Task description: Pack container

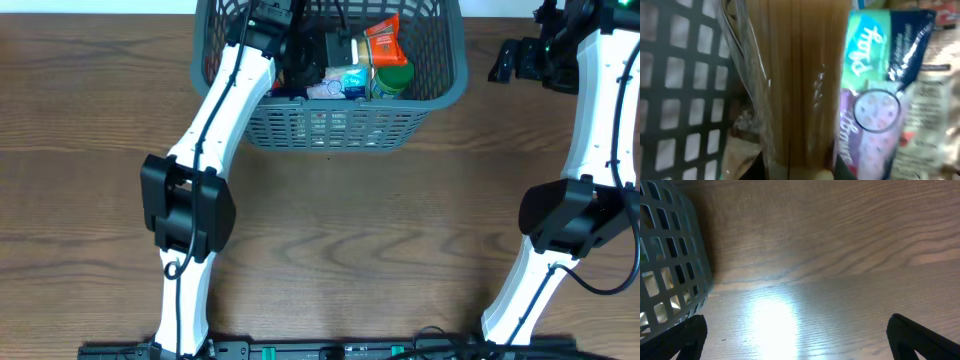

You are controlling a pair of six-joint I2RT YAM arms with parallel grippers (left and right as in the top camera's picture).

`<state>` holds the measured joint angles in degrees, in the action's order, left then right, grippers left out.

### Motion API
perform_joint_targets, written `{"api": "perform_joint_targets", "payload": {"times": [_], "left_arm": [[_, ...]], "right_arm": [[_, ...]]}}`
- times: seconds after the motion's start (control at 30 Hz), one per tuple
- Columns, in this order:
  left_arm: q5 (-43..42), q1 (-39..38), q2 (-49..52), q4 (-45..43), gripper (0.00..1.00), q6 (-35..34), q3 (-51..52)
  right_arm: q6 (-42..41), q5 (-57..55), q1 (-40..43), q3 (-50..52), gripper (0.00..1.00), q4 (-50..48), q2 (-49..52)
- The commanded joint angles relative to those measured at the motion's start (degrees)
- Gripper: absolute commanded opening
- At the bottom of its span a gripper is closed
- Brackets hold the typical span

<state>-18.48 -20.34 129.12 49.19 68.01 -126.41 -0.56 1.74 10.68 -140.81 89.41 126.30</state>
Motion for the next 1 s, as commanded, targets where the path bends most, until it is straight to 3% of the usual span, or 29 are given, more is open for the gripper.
{"api": "perform_joint_targets", "payload": {"times": [0.0, 0.03, 0.07, 0.1, 0.13, 0.17, 0.33, 0.5, 0.67, 0.83, 0.97], "left_arm": [[-1.0, 0.2, -0.4, 1.2, 0.09, 0.3, -1.7], [-0.7, 0.2, -0.7, 1.4, 0.24, -0.1, -1.7], [0.3, 0.2, -1.0, 1.2, 0.49, -2.7, -1.8], [2.0, 0.2, -1.7, 0.9, 0.66, -6.3, -1.8], [3.7, 0.2, -2.6, 0.9, 0.91, -9.8, -1.8], [4.7, 0.2, -3.4, 1.2, 0.98, -11.7, -1.8], [8.8, 1.5, -10.8, 2.4, 0.98, -17.9, -1.8], [9.1, 5.7, -19.6, 4.8, 0.98, -35.0, -1.8], [9.1, 12.9, -29.0, 16.6, 0.98, -50.4, -1.8], [9.2, 16.2, -36.3, 28.1, 0.99, -51.2, -1.3], [12.3, 16.3, -42.6, 30.2, 0.99, -51.2, 1.9]], "right_arm": [[1.0, 0.2, -0.3, 0.0, 0.99, 0.2, 0.1], [1.0, 0.2, -0.3, 0.0, 0.99, 0.1, 0.1], [1.1, 0.2, -0.3, 0.0, 0.99, 0.0, 0.1], [1.0, 0.2, -0.3, 0.0, 0.99, -0.2, 0.1], [0.9, 0.2, -0.3, 0.0, 0.99, -0.6, 0.1], [0.4, 0.2, -0.3, 0.0, 0.99, -1.2, 0.1], [1.6, 0.2, -0.3, -0.2, 0.99, -8.5, -0.1], [2.3, 3.1, -0.3, -4.6, 0.99, -12.5, -0.4], [-0.8, 3.2, -0.3, -12.8, 0.99, -9.3, -1.7], [-3.0, 3.1, -0.3, -15.1, 0.99, -7.6, -7.3], [-3.7, 2.7, -0.3, -15.1, 0.99, -4.5, -12.6]]}}
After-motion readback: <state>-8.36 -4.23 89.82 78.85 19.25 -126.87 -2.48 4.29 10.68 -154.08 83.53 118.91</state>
